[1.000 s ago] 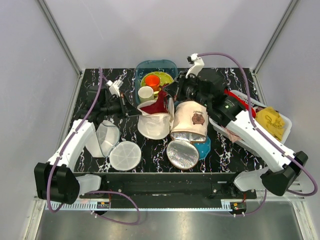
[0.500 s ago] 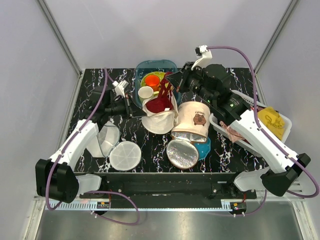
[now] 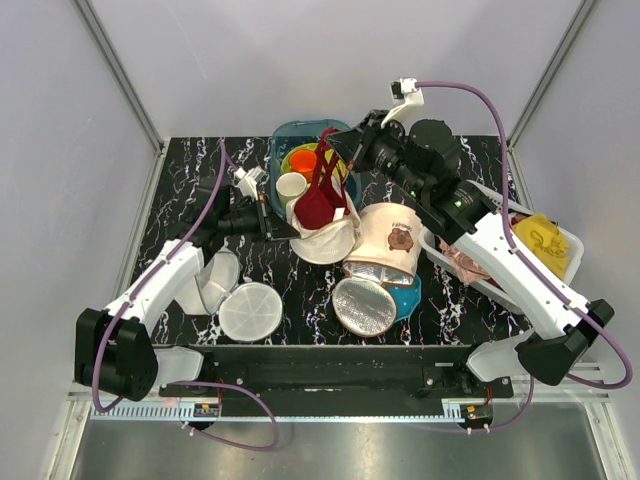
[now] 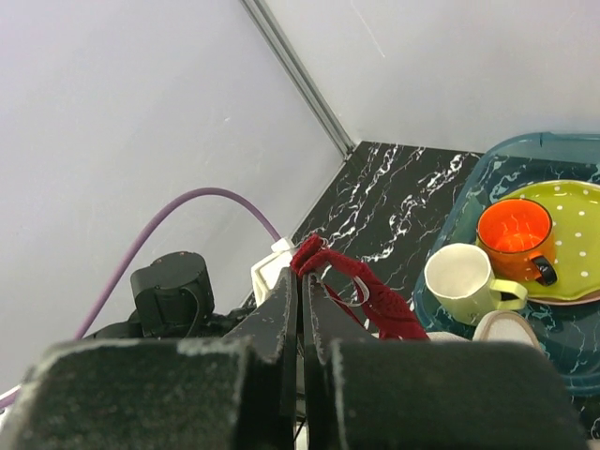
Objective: Unzip the laundry bag and remove the bra
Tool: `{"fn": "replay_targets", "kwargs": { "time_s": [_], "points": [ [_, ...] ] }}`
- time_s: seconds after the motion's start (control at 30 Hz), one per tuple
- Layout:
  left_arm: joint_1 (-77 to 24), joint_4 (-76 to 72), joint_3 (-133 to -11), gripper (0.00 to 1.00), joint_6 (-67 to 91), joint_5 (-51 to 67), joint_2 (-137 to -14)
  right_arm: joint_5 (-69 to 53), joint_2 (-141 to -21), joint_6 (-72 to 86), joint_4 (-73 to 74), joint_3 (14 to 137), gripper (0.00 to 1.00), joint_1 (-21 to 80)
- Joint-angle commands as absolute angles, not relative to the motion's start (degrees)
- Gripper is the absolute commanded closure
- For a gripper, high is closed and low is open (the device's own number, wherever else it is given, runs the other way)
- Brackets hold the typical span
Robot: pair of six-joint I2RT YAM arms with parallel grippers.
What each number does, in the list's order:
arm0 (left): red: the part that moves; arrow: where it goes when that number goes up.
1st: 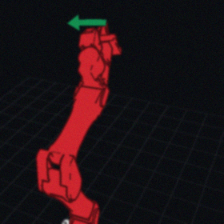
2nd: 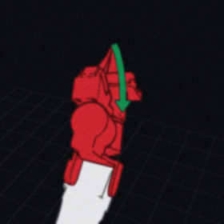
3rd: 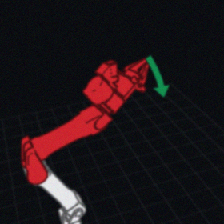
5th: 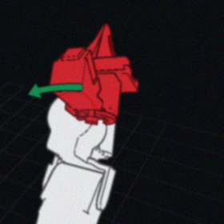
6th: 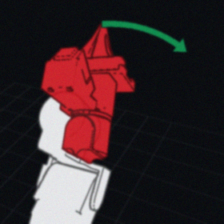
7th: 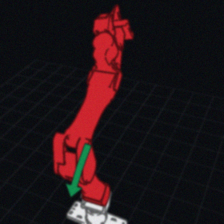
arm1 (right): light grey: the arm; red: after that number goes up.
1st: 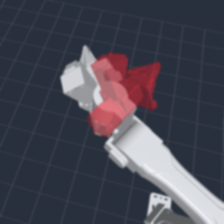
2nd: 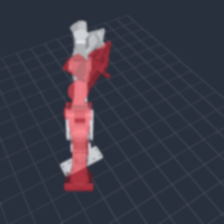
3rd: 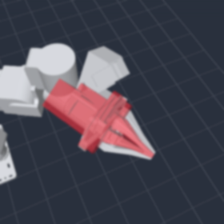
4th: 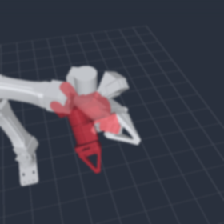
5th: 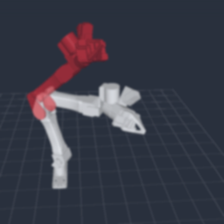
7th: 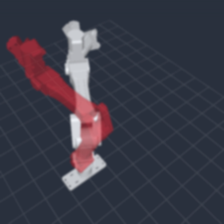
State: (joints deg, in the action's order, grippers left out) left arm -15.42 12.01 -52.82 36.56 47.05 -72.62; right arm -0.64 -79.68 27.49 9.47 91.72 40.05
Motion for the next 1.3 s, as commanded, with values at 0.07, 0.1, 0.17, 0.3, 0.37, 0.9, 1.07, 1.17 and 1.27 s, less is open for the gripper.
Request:
{"fn": "replay_targets", "kwargs": {
  "time_s": [0.07,0.1,0.17,0.3,0.37,0.9,1.07,1.17,1.27],
  "points": [
    [-15.6,9.2,-52.9,1.00,36.7,48.0,-73.4,2.0,-76.4,27.6,0.9,93.3,1.00,39.6],
    [-15.6,9.0,-52.6,1.00,36.7,48.0,-73.5,2.1,-76.4,27.5,0.9,93.4,1.00,39.6],
    [-15.6,8.4,-52.2,1.00,37.1,48.1,-73.5,2.3,-75.9,27.4,0.5,93.3,1.00,39.6],
    [-15.6,7.6,-51.2,1.00,36.9,47.6,-74.2,0.4,-75.6,27.7,0.9,94.0,1.00,39.6],
    [-15.6,8.0,-51.1,1.00,35.9,46.7,-74.8,-1.2,-75.5,27.8,1.3,95.4,1.00,39.6],
    [-15.6,10.2,-54.1,1.00,33.6,44.8,-78.0,-1.8,-69.5,27.9,2.6,92.8,1.00,39.6],
    [-15.6,10.5,-53.9,1.00,33.4,44.6,-77.4,-1.6,-69.5,27.7,2.5,92.0,1.00,39.7],
    [-15.6,10.7,-53.6,1.00,33.3,44.6,-77.3,-1.5,-69.3,28.0,2.0,91.5,1.00,39.6],
    [-15.6,11.0,-53.5,1.00,33.2,44.6,-76.9,-1.5,-69.2,27.8,2.0,91.4,1.00,39.7]
  ]
}}
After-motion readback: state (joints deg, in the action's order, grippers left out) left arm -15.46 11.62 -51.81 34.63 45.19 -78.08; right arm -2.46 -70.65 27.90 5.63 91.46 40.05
